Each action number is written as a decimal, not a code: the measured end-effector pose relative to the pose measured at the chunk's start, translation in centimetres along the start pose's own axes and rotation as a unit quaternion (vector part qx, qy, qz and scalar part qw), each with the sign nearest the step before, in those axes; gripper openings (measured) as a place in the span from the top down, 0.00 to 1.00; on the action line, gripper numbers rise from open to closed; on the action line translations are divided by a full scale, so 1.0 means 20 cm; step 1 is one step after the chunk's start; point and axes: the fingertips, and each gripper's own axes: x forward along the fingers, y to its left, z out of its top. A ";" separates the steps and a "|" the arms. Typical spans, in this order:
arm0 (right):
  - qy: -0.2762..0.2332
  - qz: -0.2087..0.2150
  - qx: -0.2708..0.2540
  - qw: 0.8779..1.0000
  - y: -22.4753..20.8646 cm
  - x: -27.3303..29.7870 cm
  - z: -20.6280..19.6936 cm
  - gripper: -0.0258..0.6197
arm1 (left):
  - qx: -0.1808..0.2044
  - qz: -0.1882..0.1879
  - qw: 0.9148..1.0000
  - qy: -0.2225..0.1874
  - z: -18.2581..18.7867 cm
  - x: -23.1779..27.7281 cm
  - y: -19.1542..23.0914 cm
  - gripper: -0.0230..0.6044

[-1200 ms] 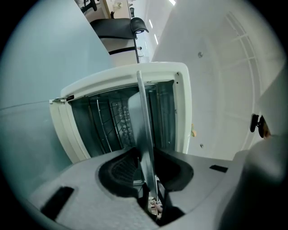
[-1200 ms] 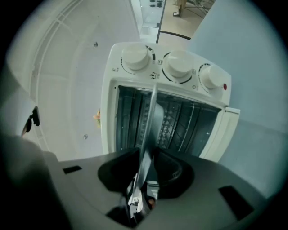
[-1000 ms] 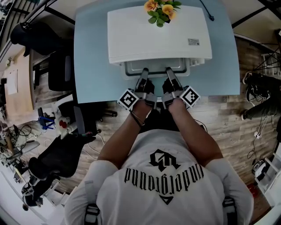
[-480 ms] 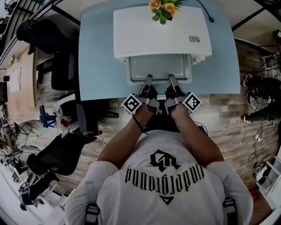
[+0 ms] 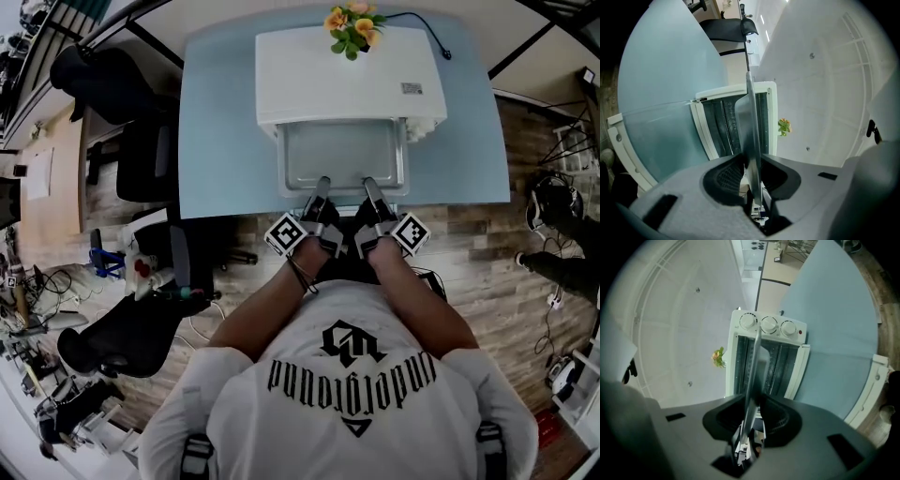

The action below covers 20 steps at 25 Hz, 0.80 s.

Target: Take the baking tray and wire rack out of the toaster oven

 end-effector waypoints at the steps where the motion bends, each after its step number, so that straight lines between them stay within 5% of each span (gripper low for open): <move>1: -0.001 -0.002 0.004 1.000 0.00 -0.02 -0.01 0.80 | 0.001 0.002 1.000 0.001 0.00 -0.02 0.00 0.81; 20: 0.031 -0.023 -0.025 0.999 0.07 -0.27 -0.05 0.81 | 0.009 0.003 1.000 0.012 -0.16 -0.21 -0.10 0.81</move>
